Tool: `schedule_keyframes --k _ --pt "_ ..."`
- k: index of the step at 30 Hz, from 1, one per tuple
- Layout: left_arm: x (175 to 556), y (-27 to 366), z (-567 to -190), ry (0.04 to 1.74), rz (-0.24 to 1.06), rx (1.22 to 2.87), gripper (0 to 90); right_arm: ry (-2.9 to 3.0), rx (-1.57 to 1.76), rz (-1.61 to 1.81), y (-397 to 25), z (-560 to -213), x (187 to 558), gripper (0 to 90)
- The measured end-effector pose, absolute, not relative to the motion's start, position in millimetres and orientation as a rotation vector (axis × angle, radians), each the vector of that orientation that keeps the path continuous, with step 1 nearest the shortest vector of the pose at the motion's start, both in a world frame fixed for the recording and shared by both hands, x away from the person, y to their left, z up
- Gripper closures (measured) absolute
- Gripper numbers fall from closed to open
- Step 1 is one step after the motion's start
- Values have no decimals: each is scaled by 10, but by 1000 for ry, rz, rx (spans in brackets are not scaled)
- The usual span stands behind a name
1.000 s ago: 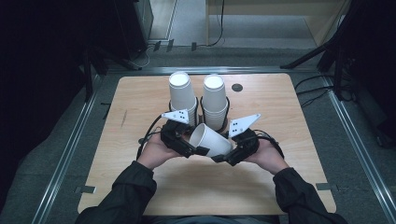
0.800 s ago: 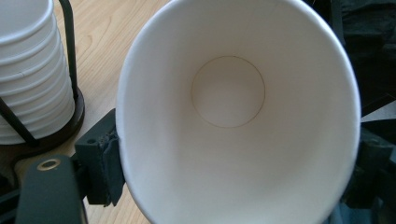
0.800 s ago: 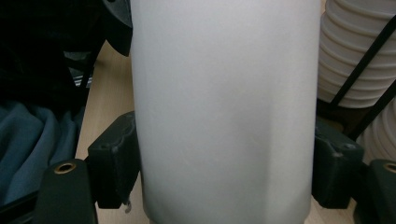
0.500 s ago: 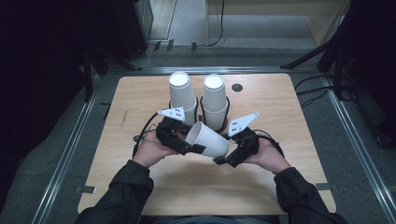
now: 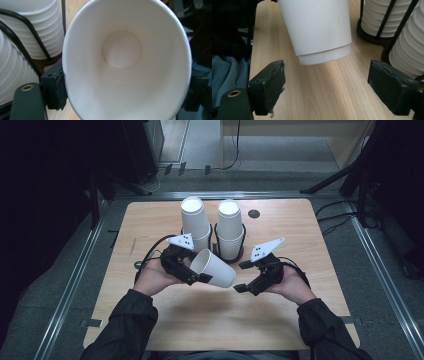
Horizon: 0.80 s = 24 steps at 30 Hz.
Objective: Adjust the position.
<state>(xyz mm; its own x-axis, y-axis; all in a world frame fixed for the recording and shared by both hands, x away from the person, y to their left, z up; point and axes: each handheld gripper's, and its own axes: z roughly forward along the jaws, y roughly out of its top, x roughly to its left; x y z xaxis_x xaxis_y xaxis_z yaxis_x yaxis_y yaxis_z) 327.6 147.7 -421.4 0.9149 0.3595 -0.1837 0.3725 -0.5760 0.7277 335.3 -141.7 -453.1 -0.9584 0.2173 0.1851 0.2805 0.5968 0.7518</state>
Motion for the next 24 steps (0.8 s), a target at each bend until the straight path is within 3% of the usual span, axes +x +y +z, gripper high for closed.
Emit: schedule_keyframes --k 16,24 --pt "3284 1341 -4393 407 76 2462 158 -2766 -473 -1294 -1482 -4557 3369 153" --pt "3300 1170 -4450 360 49 2522 157 -2768 -440 -1248 -1380 -4650 3376 153"
